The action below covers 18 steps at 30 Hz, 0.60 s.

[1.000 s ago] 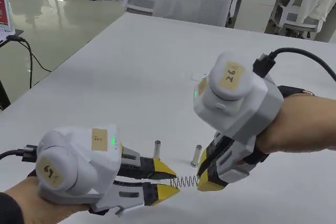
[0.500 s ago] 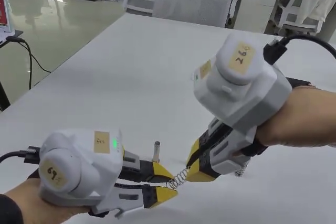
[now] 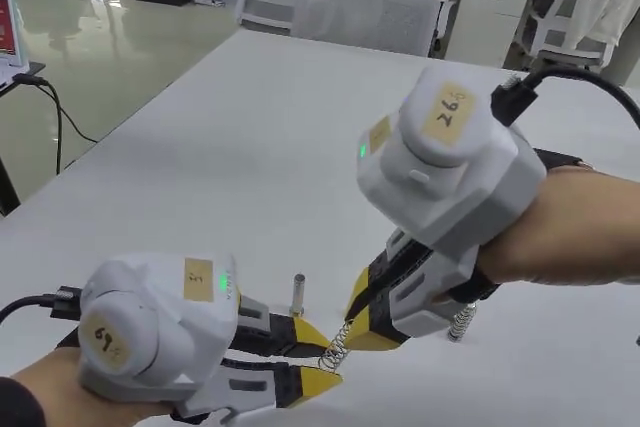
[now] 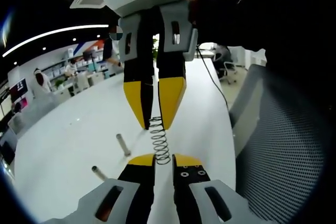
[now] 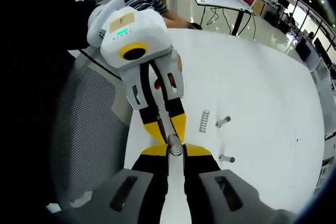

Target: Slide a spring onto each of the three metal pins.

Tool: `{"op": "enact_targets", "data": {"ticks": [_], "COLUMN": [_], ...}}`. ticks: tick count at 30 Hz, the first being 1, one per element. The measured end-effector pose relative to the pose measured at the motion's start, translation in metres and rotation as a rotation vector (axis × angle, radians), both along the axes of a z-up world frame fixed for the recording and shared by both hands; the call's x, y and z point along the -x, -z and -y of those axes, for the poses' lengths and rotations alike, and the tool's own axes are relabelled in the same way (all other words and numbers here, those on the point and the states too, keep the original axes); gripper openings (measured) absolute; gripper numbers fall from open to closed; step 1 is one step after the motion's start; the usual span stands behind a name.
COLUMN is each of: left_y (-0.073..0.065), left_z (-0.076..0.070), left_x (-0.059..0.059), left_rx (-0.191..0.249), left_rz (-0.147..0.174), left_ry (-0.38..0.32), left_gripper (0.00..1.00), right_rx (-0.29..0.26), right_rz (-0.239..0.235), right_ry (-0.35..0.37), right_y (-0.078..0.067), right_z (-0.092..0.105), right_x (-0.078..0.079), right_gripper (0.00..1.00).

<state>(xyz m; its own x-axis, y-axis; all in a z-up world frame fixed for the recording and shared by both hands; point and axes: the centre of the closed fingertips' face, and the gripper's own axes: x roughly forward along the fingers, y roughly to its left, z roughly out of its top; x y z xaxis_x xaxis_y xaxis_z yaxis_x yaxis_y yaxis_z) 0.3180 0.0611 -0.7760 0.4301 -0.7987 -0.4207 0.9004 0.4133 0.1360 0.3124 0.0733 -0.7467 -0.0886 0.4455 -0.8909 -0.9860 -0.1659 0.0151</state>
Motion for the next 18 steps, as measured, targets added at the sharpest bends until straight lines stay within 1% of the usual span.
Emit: {"op": "enact_targets", "data": {"ticks": [2, 4, 7, 9, 10, 12, 15, 16, 18], "left_y": [0.0, -0.002, -0.004, -0.006, -0.008, -0.012, -0.019, -0.02, -0.023], "left_z": [0.0, -0.001, -0.006, -0.008, -0.011, -0.018, -0.027, -0.029, -0.032], "left_x": [0.0, 0.0, -0.003, -0.005, -0.007, -0.014, -0.02, -0.022, -0.024], "left_rx": [0.009, 0.016, 0.04, 0.052, 0.065, 0.091, 0.126, 0.133, 0.139], "left_rz": [-0.008, -0.008, -0.031, -0.033, -0.037, -0.033, -0.035, -0.035, -0.024], "left_ry": [-0.003, -0.007, -0.034, -0.047, -0.065, -0.102, -0.152, -0.164, -0.179], "left_gripper": [0.1, 0.11, 0.15, 0.19, 0.2, 0.22, 0.25, 0.27, 0.29], "right_rx": [-0.001, -0.004, 0.003, -0.001, -0.004, -0.004, 0.0, 0.0, -0.002], "right_rz": [0.005, 0.005, 0.019, 0.018, 0.018, 0.025, 0.036, 0.042, 0.047], "right_ry": [0.007, 0.016, 0.029, 0.039, 0.05, 0.072, 0.097, 0.103, 0.12], "right_y": [0.0, -0.002, -0.004, -0.005, -0.007, -0.009, -0.014, -0.015, -0.019], "right_z": [0.001, 0.003, 0.007, 0.01, 0.013, 0.018, 0.025, 0.027, 0.031], "right_x": [-0.002, -0.005, -0.01, -0.013, -0.017, -0.025, -0.035, -0.037, -0.044], "right_gripper": [0.07, 0.07, 0.07, 0.07, 0.07, 0.07, 0.07, 0.07, 0.07]}}
